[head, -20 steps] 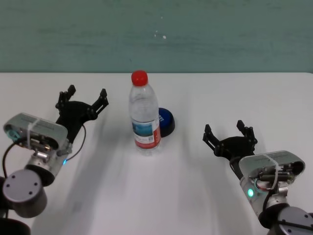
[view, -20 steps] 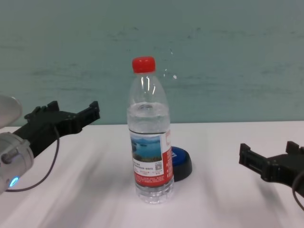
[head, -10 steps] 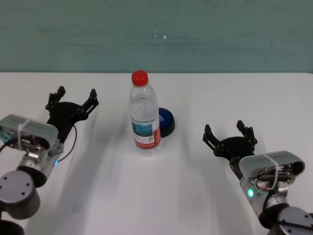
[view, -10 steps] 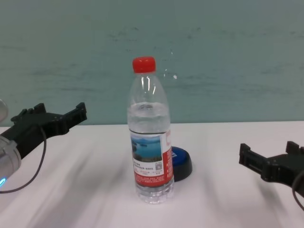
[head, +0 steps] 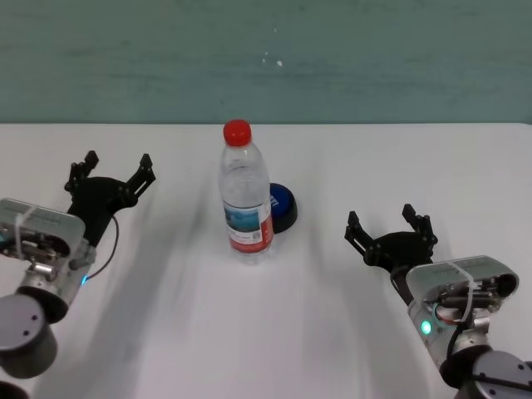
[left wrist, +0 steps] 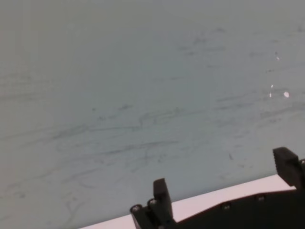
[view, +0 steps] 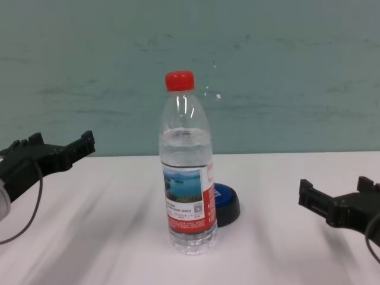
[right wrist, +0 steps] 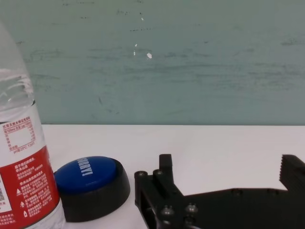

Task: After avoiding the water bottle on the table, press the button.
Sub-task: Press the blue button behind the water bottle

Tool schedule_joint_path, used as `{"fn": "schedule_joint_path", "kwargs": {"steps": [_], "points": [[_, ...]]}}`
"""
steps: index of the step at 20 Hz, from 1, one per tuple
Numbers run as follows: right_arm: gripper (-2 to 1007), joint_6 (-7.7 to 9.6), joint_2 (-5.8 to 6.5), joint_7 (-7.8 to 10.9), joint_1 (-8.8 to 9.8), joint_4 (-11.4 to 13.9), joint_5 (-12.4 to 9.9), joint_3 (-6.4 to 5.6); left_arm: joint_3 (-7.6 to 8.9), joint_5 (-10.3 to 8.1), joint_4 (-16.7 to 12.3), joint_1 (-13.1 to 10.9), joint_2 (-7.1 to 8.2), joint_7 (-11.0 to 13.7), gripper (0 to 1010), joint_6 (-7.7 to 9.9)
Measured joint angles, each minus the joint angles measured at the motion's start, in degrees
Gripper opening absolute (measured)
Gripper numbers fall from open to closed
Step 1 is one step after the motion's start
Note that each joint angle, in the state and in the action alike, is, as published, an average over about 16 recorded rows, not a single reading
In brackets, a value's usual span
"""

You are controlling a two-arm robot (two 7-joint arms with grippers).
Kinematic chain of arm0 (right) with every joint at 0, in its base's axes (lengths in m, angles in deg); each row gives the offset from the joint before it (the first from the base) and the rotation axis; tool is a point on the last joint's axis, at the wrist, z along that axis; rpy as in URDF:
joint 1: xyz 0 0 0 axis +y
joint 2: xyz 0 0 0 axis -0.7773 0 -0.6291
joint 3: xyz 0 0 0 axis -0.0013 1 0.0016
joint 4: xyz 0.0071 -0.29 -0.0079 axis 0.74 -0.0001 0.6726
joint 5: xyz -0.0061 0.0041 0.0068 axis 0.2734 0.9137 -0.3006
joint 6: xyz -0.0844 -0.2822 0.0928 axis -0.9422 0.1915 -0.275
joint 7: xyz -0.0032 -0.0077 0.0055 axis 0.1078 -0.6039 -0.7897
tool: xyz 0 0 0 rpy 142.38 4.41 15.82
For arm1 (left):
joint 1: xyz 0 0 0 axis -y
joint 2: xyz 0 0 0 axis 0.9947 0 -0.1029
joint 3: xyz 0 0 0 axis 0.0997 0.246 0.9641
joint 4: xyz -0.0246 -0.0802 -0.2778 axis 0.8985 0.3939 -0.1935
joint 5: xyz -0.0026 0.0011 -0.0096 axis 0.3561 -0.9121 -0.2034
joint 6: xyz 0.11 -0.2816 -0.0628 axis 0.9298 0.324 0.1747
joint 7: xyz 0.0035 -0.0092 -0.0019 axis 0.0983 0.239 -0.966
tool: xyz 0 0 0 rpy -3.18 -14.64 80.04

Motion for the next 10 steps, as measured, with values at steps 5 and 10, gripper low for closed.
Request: {"fn": "schedule_joint_path", "kwargs": {"steps": [5,10], "points": [[1004,0.00,0.00,0.00,0.00,0.00,0.00,0.00,0.68,-0.89,-1.78,-1.59,0.70,0.78,1010,0.25],[1004,0.00,0.00,0.00,0.00,0.00,0.00,0.00,1.31,-1.93,-4.01,-3.58,1.54,1.65,1010,0.45]]}}
